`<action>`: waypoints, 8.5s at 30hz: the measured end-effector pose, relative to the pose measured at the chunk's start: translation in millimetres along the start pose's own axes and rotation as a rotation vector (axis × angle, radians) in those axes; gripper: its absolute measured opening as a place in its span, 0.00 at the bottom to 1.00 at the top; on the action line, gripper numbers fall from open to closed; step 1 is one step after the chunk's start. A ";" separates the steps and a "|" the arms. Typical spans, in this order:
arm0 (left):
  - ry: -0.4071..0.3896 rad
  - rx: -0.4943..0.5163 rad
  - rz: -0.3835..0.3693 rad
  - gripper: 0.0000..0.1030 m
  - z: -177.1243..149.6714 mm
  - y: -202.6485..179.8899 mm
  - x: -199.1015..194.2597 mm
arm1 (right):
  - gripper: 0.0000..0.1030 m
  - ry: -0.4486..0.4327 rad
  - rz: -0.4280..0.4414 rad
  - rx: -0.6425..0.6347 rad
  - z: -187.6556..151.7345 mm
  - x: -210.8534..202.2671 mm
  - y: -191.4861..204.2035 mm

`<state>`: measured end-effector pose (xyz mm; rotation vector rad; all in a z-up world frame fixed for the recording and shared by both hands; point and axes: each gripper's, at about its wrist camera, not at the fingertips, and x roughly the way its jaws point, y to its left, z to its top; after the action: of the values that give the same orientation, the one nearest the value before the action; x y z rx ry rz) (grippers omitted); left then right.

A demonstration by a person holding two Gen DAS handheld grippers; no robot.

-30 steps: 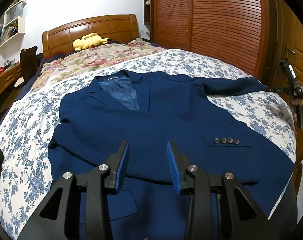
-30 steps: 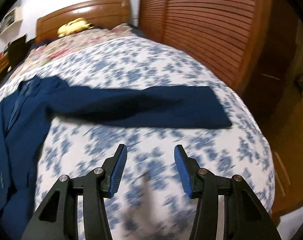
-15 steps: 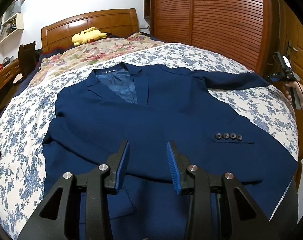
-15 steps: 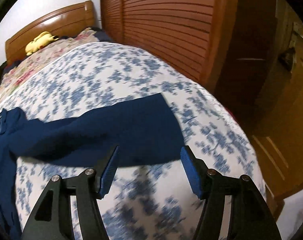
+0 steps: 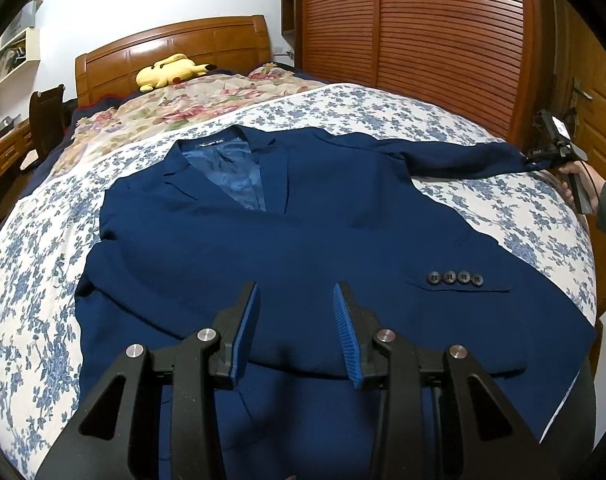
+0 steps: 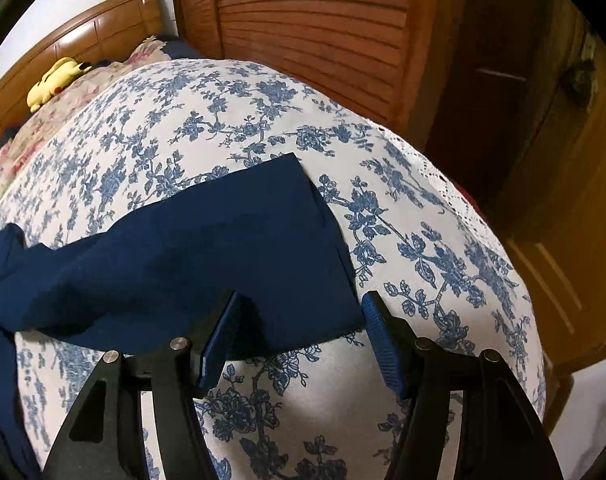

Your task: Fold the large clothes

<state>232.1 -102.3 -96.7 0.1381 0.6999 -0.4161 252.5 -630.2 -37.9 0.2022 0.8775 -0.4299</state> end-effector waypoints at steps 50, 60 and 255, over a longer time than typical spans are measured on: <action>-0.148 -0.087 0.052 0.38 -18.6 68.0 -97.1 | 0.11 -0.550 0.547 -0.641 -84.7 -384.8 279.9; -0.175 -0.132 0.082 0.38 -28.1 94.5 -116.4 | 0.11 -0.459 0.669 -0.845 -165.1 -369.3 320.0; -0.395 -0.030 0.145 0.03 40.7 59.1 -305.8 | 0.03 -0.549 0.805 -0.462 -183.3 -360.7 129.0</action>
<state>70.9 40.1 132.2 0.0742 0.3044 -0.2819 -20.8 -350.5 127.7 -0.0053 0.2827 0.4596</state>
